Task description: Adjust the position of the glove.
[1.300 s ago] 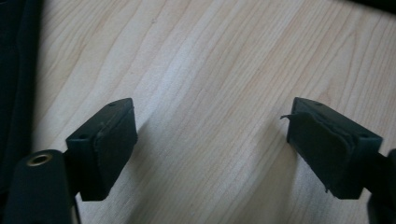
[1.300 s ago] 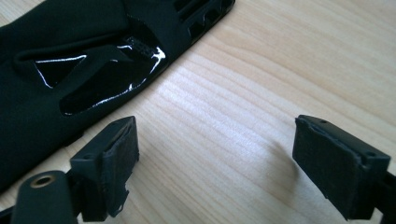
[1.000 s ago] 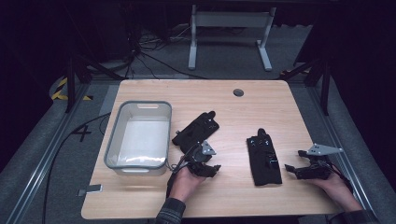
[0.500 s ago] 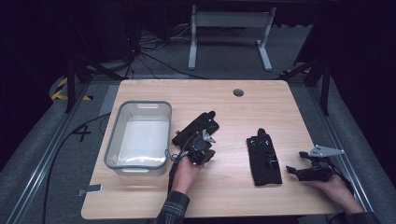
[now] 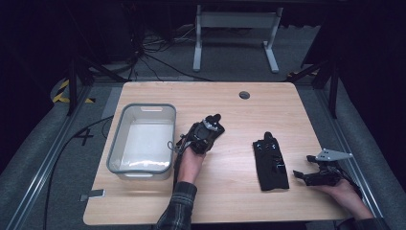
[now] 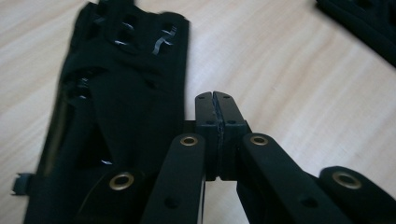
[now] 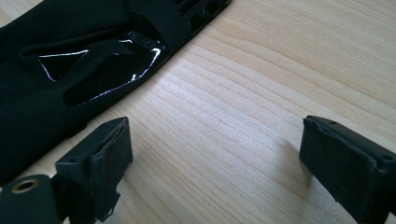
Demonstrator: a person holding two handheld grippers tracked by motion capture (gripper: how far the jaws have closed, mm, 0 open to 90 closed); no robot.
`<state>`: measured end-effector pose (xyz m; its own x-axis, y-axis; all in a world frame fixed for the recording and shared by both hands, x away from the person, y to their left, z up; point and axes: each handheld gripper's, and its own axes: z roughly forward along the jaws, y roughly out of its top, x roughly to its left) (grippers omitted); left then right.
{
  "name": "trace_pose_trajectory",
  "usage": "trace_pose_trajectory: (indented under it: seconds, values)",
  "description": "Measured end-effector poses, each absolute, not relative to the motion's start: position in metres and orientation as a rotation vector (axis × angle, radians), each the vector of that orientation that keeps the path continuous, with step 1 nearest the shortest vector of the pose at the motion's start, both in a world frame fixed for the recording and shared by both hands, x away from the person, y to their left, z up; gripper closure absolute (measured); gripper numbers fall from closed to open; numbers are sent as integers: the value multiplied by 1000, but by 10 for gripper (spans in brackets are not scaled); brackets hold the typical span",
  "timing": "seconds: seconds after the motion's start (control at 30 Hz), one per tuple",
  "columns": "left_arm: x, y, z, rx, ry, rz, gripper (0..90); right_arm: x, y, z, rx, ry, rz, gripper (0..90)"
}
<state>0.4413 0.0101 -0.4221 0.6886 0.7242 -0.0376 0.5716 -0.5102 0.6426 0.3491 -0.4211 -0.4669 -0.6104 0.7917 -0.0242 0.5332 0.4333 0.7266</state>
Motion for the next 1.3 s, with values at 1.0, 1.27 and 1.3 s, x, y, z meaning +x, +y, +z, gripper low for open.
trace_pose_trajectory:
  seconds: [1.0, 1.27, 1.3]
  values:
    - [510, 14, -446, 2244, 1262, 391, 900, 350, -421, -467, 1125, 2336, 987, 92]
    - [499, 5, -447, 2258, 1212, 361, 900, 351, -421, -467, 1125, 2336, 987, 91]
    - [496, 3, -447, 2258, 1206, 357, 900, 351, -421, -467, 1125, 2336, 988, 91]
